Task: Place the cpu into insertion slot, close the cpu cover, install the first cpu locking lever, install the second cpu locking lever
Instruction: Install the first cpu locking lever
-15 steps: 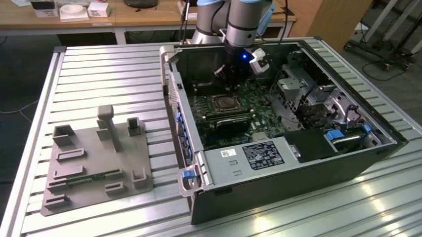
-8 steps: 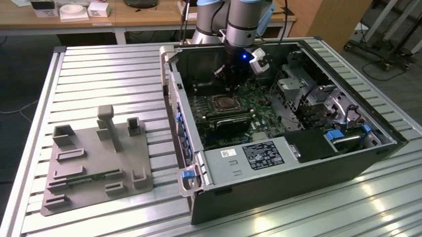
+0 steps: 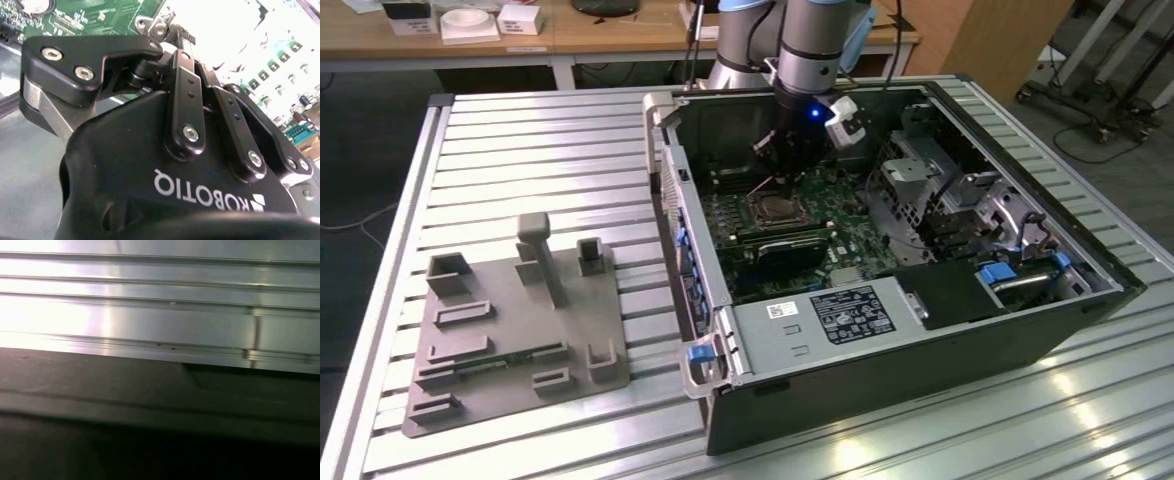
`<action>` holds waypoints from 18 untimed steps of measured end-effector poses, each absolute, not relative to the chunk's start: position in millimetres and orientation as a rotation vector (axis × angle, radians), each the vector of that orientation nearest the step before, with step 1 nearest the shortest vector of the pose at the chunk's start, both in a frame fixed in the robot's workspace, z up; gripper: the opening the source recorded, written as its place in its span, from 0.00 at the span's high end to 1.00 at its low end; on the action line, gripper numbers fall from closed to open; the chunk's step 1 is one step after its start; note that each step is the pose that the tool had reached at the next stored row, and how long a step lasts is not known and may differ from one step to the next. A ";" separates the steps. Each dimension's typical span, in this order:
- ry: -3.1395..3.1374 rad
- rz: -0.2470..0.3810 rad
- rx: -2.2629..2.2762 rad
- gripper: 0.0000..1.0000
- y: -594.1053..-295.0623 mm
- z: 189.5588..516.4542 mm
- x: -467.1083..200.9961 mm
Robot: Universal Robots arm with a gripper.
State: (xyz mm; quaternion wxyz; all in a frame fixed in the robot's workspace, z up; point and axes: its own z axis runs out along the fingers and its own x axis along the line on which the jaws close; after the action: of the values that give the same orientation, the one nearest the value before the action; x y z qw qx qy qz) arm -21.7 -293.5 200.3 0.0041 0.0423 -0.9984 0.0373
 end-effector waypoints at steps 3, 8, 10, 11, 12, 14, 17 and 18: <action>-3.129 0.114 0.132 0.89 -293.6 202.4 -21.7; -3.129 0.108 0.133 0.89 -293.6 212.2 -21.8; -3.129 0.106 0.133 0.89 -293.8 214.6 -21.8; -3.129 0.104 0.133 0.89 -294.2 214.9 -22.1; -3.130 0.099 0.132 0.89 -294.9 215.4 -22.7; -3.132 0.084 0.133 0.89 -296.1 216.2 -24.6; -3.134 0.054 0.133 0.89 -298.5 217.1 -27.1; -3.135 0.046 0.133 0.89 -299.6 217.4 -27.8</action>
State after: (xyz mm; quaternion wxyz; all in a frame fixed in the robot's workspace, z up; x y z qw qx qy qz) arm -27.8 -299.6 217.4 0.0017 0.0425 -0.9990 0.0145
